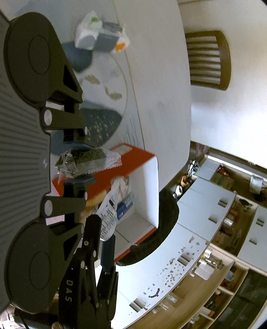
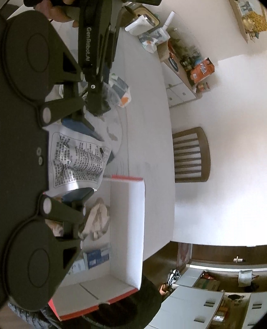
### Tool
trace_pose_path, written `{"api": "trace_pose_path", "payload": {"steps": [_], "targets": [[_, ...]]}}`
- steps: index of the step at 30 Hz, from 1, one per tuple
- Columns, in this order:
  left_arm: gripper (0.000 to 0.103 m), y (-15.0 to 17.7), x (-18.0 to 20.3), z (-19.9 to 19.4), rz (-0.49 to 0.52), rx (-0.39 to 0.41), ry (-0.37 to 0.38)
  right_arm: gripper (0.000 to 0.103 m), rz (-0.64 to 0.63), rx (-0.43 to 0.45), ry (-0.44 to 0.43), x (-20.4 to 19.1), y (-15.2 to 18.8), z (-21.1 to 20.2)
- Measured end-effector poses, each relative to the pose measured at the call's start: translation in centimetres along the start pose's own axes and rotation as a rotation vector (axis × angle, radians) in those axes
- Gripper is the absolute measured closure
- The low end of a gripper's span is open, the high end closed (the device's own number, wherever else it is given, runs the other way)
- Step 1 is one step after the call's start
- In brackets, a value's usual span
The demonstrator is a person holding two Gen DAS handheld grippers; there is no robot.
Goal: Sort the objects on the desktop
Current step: 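Carry the seaweed snack and clear packet with both grippers over the shoebox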
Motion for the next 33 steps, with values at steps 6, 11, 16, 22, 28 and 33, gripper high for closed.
{"api": "trace_pose_path", "payload": {"steps": [6, 11, 16, 22, 28, 33], "targets": [[0.076, -1.3, 2.8, 2.0, 0.030, -0.006, 0.018, 0.047, 0.018, 0.010, 0.016, 3.2, -0.3, -0.6], [0.076, -2.2, 5.1, 3.6, 0.058, -0.011, 0.031, 0.047, 0.033, 0.021, 0.038, 6.2, -0.6, -1.1], [0.076, -2.9, 7.0, 5.3, 0.086, -0.024, 0.035, 0.046, 0.049, 0.025, 0.059, 9.1, -0.9, -1.3], [0.076, -3.3, 8.8, 7.5, 0.117, -0.052, 0.036, 0.047, 0.062, 0.028, 0.083, 12.0, -1.0, -1.4], [0.076, -3.7, 10.0, 9.5, 0.138, -0.083, 0.044, 0.046, 0.063, 0.028, 0.104, 14.4, -1.5, -1.0], [0.076, -4.0, 10.9, 11.4, 0.156, -0.109, 0.038, 0.046, 0.061, 0.022, 0.111, 15.8, -2.1, -0.1]]}}
Point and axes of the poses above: each gripper's, at about its wrist camera, not at the fingertips, and z roughly the way its jaws point, x to its right, y to its underside, the point moved 6 cm from there along z, roughly the way its jaws point, and after that the axes turned 7 degrees about z, right-handed, at the moved point
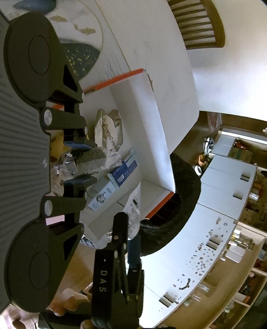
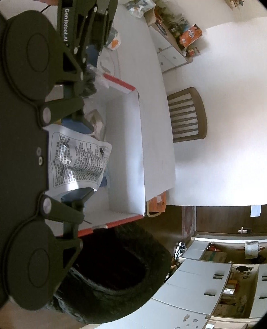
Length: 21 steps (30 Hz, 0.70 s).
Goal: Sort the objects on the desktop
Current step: 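Carry the seaweed snack and clear packet with both grippers over the shoebox, then lower both grippers into the shoebox and open them to release the items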
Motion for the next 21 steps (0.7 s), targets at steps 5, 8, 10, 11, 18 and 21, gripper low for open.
{"api": "trace_pose_path", "payload": {"steps": [5, 8, 10, 11, 18, 21], "targets": [[0.076, 0.0, 0.2, 1.9, 0.011, -0.039, -0.017, 0.046, -0.024, -0.015, 0.000, 0.7, -0.3, 1.3], [0.076, 0.1, 0.2, 2.8, 0.014, -0.059, -0.027, 0.047, -0.032, -0.031, -0.009, 0.9, -0.5, 2.3], [0.076, 0.2, 0.2, 3.4, 0.016, -0.069, -0.036, 0.047, -0.034, -0.044, -0.012, 1.0, -0.5, 3.2], [0.076, 0.2, 0.1, 3.7, 0.013, -0.074, -0.041, 0.046, -0.035, -0.051, -0.016, 1.0, -0.5, 3.6], [0.076, 0.4, -0.3, 4.9, -0.008, -0.093, -0.071, 0.047, -0.087, -0.090, 0.006, 0.8, 0.0, 7.2], [0.077, 0.4, -0.2, 5.2, -0.014, -0.094, -0.072, 0.047, -0.110, -0.103, 0.011, 0.7, 0.2, 8.2]]}}
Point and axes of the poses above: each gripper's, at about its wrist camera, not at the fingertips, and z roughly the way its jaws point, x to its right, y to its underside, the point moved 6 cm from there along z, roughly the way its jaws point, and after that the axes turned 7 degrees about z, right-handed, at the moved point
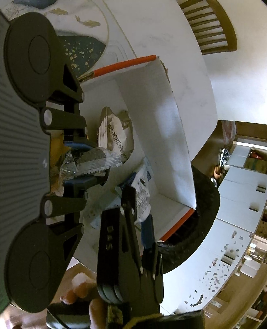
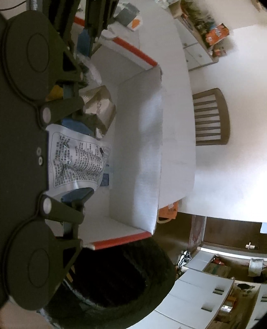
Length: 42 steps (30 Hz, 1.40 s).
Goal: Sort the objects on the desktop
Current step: 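Lower both grippers into the shoebox and open them to release the items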
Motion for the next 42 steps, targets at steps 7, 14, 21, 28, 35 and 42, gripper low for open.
{"api": "trace_pose_path", "payload": {"steps": [7, 14, 21, 28, 35, 42], "targets": [[0.077, -0.8, 0.7, 0.1, 0.003, 0.011, 0.013, 0.046, -0.013, -0.038, 0.003, 0.2, -0.1, 1.8], [0.077, -0.4, 0.7, 1.6, -0.022, -0.031, 0.015, 0.046, 0.012, -0.087, -0.007, 0.5, 0.0, 2.6], [0.077, 0.1, 0.7, 2.3, -0.018, -0.061, 0.009, 0.040, 0.004, -0.122, -0.035, 0.6, 0.2, 2.3], [0.077, 0.7, 0.8, 2.9, -0.002, -0.096, 0.013, 0.035, 0.040, -0.104, -0.072, 0.9, -0.2, 0.8], [0.076, 0.8, 0.9, 2.6, 0.013, -0.088, 0.007, 0.033, 0.076, -0.104, -0.092, 1.1, 0.3, -0.4], [0.076, 0.7, 0.8, 2.1, -0.002, -0.074, 0.018, 0.033, 0.084, -0.094, -0.094, 1.2, 0.5, -1.4]]}}
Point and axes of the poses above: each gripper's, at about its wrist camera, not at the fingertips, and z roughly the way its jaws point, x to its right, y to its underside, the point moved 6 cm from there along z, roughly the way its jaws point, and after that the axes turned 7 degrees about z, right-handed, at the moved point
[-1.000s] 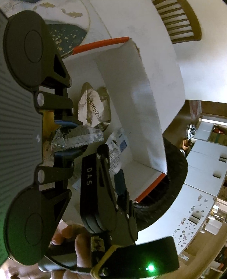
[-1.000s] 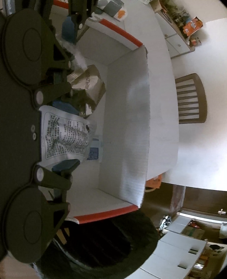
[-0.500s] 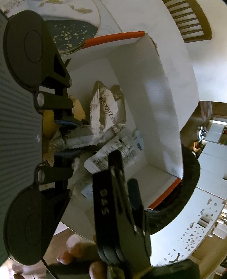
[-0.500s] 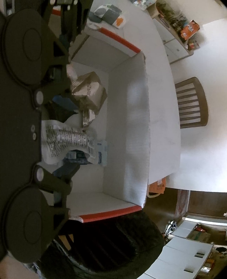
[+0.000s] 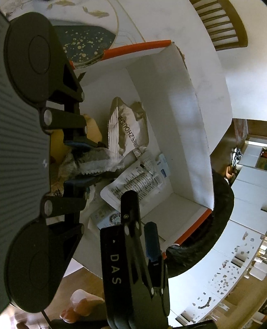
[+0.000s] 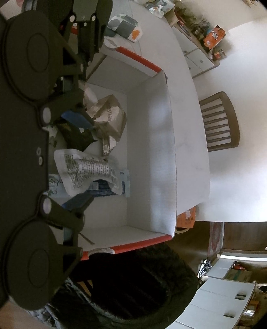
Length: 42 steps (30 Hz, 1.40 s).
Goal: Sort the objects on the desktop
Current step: 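Lower both grippers into the shoebox and open them to release the items, then move both grippers back from the shoebox over the remaining items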
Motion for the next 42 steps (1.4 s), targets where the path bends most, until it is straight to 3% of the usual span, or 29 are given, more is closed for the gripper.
{"api": "trace_pose_path", "payload": {"steps": [7, 9, 11, 28, 42], "targets": [[0.069, 0.1, 0.0, -1.3, 0.001, 0.026, 0.010, 0.033, 0.015, 0.019, -0.010, -0.2, -0.2, -1.0], [0.044, 0.2, 0.0, -1.9, 0.001, 0.049, 0.010, 0.033, 0.021, 0.027, -0.013, -0.2, -0.4, -1.3], [0.036, 0.2, 0.0, -2.7, 0.014, 0.077, 0.009, 0.033, 0.027, 0.036, -0.015, -0.3, -0.4, -1.7], [0.036, 0.9, -1.0, -6.2, -0.005, 0.146, 0.034, 0.032, 0.039, 0.073, -0.020, -1.8, -0.6, -3.7], [0.036, 2.6, -4.1, -9.5, -0.008, 0.194, 0.041, 0.032, 0.033, 0.105, -0.022, -6.5, 0.1, -4.7]]}}
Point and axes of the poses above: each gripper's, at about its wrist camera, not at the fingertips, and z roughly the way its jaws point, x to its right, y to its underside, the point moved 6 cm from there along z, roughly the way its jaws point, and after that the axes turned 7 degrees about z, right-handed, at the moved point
